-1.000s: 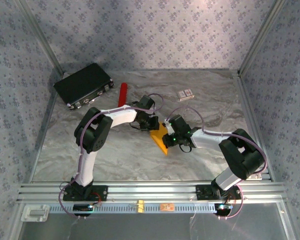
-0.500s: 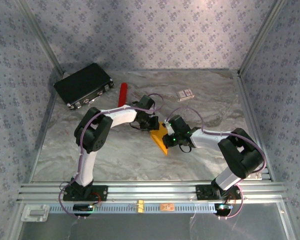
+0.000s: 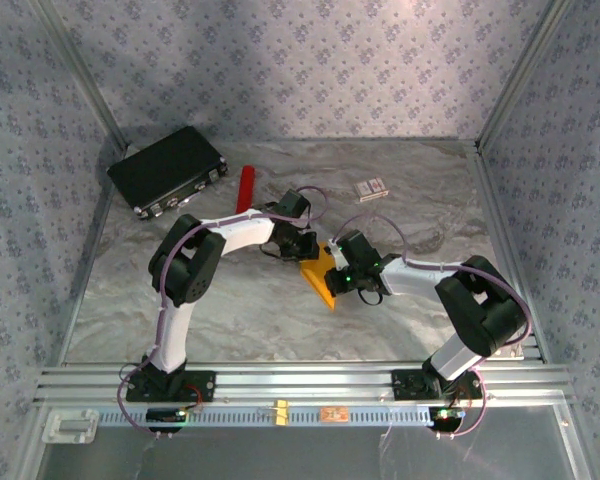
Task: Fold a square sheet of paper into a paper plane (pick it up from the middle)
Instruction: Third fold the triangle at the center of the table.
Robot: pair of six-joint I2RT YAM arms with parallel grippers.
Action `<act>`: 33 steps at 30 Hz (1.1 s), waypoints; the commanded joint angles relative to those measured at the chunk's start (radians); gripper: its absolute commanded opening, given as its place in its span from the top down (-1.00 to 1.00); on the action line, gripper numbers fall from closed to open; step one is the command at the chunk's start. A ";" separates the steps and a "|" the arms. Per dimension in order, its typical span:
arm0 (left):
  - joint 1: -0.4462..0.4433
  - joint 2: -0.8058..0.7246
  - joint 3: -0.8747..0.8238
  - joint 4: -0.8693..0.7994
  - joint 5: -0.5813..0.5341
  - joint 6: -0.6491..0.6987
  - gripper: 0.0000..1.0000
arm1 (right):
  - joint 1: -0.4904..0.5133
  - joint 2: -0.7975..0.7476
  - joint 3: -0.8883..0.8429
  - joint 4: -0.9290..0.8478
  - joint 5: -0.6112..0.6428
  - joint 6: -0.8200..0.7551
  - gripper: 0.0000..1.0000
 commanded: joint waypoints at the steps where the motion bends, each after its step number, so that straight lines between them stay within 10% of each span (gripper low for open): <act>1: -0.003 -0.001 0.028 -0.022 -0.021 0.004 0.75 | 0.004 0.026 0.000 -0.024 0.031 0.002 0.98; 19: 0.026 -0.183 -0.007 0.000 -0.124 -0.033 0.37 | -0.008 0.030 -0.016 0.003 0.019 0.014 0.98; 33: -0.031 -0.369 -0.302 0.296 0.060 -0.188 0.84 | -0.034 0.019 -0.036 0.029 -0.013 0.029 0.98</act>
